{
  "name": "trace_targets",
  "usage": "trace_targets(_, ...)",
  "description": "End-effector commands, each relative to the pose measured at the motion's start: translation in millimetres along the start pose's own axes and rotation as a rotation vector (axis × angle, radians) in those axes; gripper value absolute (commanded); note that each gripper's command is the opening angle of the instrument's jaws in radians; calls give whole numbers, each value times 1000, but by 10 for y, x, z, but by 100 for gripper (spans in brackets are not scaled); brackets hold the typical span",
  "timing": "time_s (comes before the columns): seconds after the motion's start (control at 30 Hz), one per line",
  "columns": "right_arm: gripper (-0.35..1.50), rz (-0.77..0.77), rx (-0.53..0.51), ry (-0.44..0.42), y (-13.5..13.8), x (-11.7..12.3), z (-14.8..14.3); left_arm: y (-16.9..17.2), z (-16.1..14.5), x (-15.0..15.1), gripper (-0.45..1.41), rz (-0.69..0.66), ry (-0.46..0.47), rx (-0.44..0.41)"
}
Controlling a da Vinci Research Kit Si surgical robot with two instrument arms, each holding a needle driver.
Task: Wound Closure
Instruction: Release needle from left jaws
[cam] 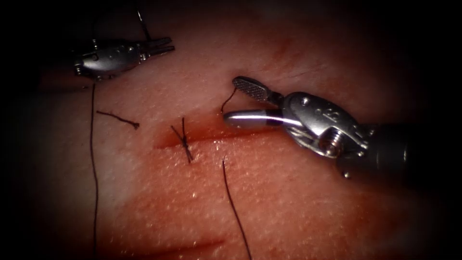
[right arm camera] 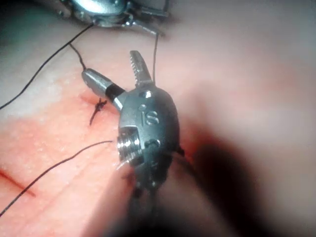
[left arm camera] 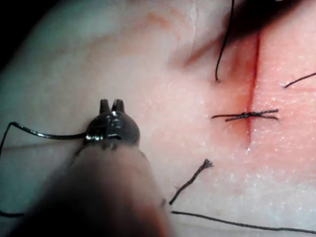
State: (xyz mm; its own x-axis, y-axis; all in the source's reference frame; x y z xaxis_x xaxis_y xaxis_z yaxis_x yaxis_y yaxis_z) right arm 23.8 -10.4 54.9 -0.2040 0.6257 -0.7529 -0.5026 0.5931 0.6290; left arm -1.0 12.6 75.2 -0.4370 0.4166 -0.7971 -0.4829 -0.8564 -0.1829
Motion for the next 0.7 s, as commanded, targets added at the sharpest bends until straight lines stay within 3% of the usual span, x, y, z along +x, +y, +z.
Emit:
trace_targets(0.03, 133, -9, 2, 20, -3, 3, -5, 3, 4, 2, 120, 0, 19, 24)
trace_targets(0.2, 138, -66, -30, 8, 1, 12, -13, 12, -13, 20, 137, -52, 14, 42)
trace_targets(0.43, 146, -140, -31, -7, 12, 24, -22, 23, -49, 50, 140, -92, 66, 92)
trace_targets(0.53, 148, -178, -13, -58, 15, 27, -29, 33, -66, 62, 126, -61, 66, 82)
trace_targets(0.57, 148, -218, 5, -95, 17, 28, -35, 41, -74, 72, 118, -8, 99, 36)
trace_targets(0.7, 148, -268, 32, -134, 16, 26, -45, 74, -89, 80, 113, 78, 141, -19)
